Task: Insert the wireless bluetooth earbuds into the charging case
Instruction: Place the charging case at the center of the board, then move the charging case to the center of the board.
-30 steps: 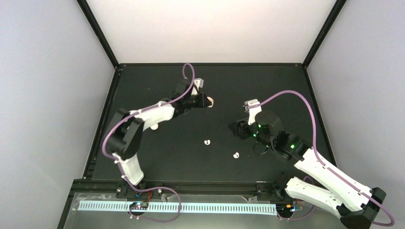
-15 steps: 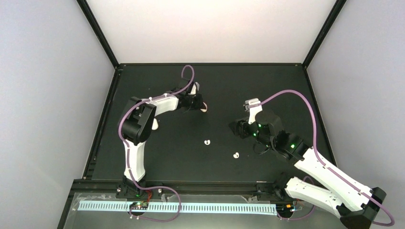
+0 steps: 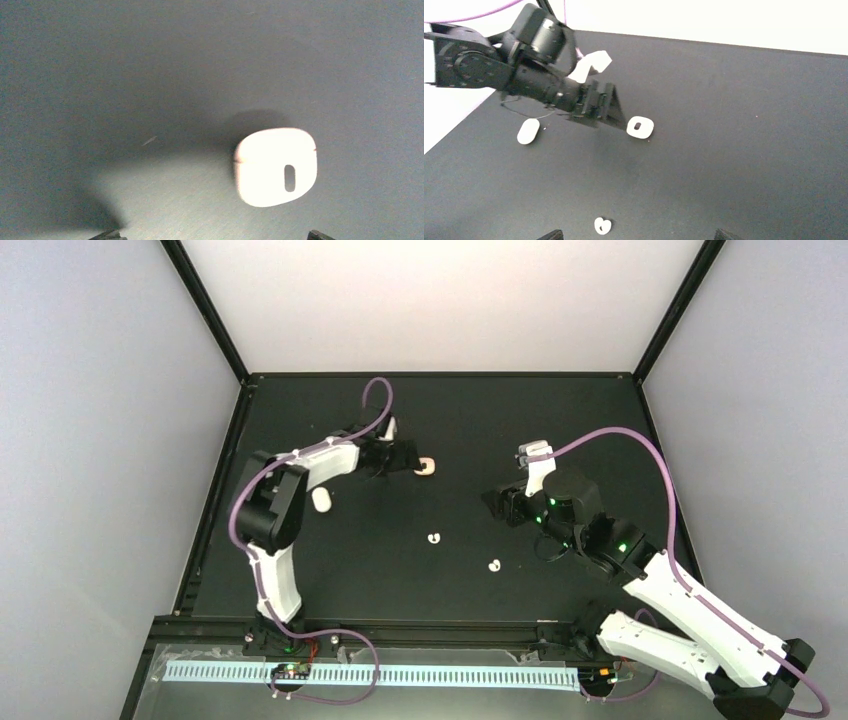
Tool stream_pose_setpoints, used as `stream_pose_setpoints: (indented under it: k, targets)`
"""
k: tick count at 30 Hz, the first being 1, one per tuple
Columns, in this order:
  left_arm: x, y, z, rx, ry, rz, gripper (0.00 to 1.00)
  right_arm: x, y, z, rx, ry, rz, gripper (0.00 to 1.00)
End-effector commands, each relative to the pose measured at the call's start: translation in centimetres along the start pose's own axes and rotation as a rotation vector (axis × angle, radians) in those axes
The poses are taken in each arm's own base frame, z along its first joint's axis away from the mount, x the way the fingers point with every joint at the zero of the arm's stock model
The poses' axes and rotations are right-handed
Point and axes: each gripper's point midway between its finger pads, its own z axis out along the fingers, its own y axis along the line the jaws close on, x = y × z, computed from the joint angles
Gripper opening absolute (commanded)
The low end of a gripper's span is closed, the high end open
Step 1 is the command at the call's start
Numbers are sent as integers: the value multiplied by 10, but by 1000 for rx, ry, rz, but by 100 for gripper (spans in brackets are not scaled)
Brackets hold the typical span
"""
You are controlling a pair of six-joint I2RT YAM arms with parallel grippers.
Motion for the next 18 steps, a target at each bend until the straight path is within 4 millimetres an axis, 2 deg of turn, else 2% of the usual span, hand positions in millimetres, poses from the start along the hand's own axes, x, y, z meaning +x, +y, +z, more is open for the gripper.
stream_pose_setpoints:
  k: [1,5,7,10,14,18]
  targets:
    - [-3,50,-55,-165,-69,-60,99,-11,4,-4,-15,-29,3,79]
    - [6,93,-114,-323,-169,-149,99,-8,12,2,-55,-13,9,79]
    - [21,119,-132,-398,-190,-196,99,-6,15,5,-70,-3,9,79]
    - [36,146,-152,-443,-213,-264,99,-4,20,9,-94,10,8,79]
    - [43,168,-154,-456,-203,-284,99,-4,27,11,-128,22,14,79]
    - [46,182,-141,-490,-125,-286,98,-5,30,8,-143,21,17,79]
